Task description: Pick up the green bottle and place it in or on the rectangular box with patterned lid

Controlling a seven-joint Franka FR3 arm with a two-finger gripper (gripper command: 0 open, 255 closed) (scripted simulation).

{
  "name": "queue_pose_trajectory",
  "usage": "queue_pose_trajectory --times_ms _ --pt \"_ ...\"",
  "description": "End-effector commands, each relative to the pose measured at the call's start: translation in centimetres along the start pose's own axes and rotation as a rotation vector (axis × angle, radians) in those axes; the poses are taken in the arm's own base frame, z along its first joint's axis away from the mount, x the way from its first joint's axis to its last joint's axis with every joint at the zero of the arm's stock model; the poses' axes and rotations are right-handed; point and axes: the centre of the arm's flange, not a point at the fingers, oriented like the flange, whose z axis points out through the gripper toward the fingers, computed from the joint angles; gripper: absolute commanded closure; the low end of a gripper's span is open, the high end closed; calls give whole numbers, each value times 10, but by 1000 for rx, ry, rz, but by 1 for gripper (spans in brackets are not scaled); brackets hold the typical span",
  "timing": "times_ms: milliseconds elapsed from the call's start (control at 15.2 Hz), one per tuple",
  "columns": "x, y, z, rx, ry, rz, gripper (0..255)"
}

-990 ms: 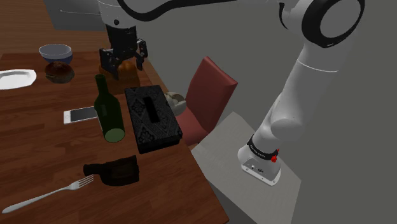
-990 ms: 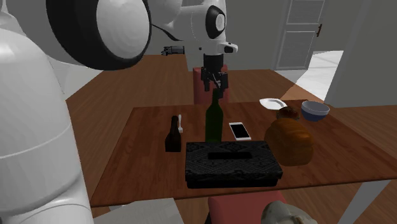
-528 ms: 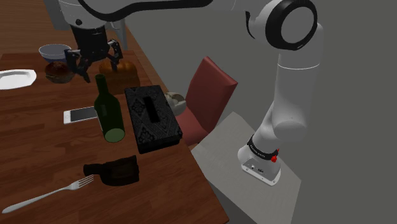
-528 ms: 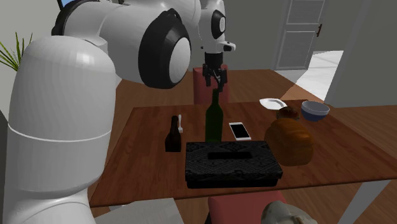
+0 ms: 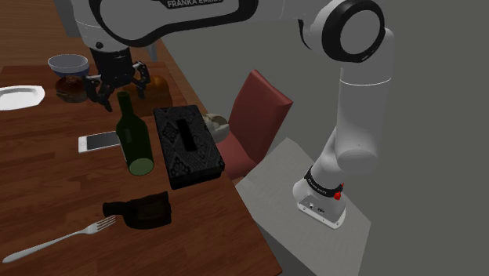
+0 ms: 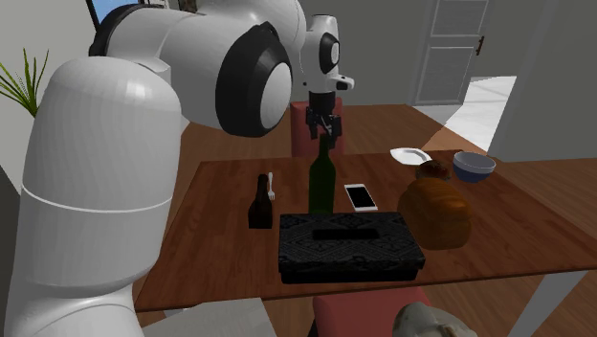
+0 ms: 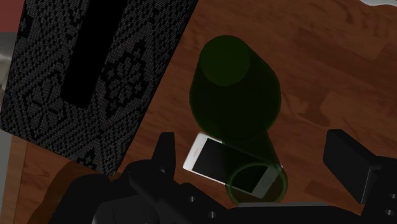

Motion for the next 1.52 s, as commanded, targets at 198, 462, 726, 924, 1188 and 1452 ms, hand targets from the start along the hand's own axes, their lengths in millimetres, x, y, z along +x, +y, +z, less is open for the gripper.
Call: queue_pose_trajectory --times_ms 198,462,726,924,1188,1452 --pt "-1 0 2 0 0 0 0" --pt "-1 0 2 0 0 0 255" --pt "-1 0 2 0 0 0 255" --pt "-1 0 2 0 0 0 255" --pt "-1 0 -14 0 0 0 255" --pt "0 1 -35 0 0 0 255"
